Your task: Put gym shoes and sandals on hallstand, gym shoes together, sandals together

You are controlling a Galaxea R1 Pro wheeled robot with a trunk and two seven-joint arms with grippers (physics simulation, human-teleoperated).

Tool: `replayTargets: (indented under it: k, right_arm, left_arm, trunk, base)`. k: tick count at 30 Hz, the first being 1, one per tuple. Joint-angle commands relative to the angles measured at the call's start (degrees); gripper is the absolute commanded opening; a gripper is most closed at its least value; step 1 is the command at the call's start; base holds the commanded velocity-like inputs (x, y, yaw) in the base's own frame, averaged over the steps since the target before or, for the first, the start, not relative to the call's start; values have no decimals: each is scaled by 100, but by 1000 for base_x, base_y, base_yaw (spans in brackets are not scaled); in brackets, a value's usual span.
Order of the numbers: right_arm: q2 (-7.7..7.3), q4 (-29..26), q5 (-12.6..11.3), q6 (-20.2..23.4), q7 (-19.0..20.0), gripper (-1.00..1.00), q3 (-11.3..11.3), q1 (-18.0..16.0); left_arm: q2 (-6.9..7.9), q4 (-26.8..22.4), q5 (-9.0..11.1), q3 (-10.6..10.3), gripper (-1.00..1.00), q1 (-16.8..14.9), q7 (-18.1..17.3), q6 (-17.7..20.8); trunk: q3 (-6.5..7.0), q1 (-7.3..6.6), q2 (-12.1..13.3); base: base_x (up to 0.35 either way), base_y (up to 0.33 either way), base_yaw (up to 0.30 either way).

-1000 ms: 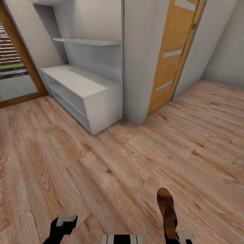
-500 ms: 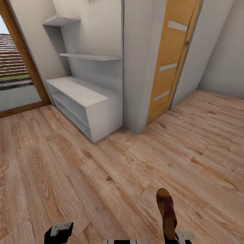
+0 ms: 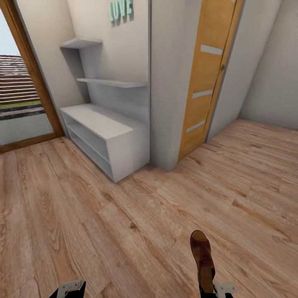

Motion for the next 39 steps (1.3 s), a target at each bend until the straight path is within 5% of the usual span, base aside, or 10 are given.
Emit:
replayTargets:
  k: [1, 30, 39]
  right_arm:
    - [1, 8, -19, -16, 4, -100, -5, -1]
    - [-4, 196, -38, -14, 2, -100, -9, -5]
    - [-27, 191, -60, -7, -61, -100, -40, -5]
  left_arm:
    - [-1, 5, 50, -11, 100, 5, -28, -16]
    - [-17, 14, -23, -36, 100, 79, -29, -17]
    - [-18, 3, -23, -47, 100, 87, -32, -13]
  trunk:
    - [23, -24, 40]
    - [631, -661, 1203]
    - [618, -661, 1203]
  base:
    - [0, 0, 0]
    - [0, 0, 0]
    - [0, 0, 63]
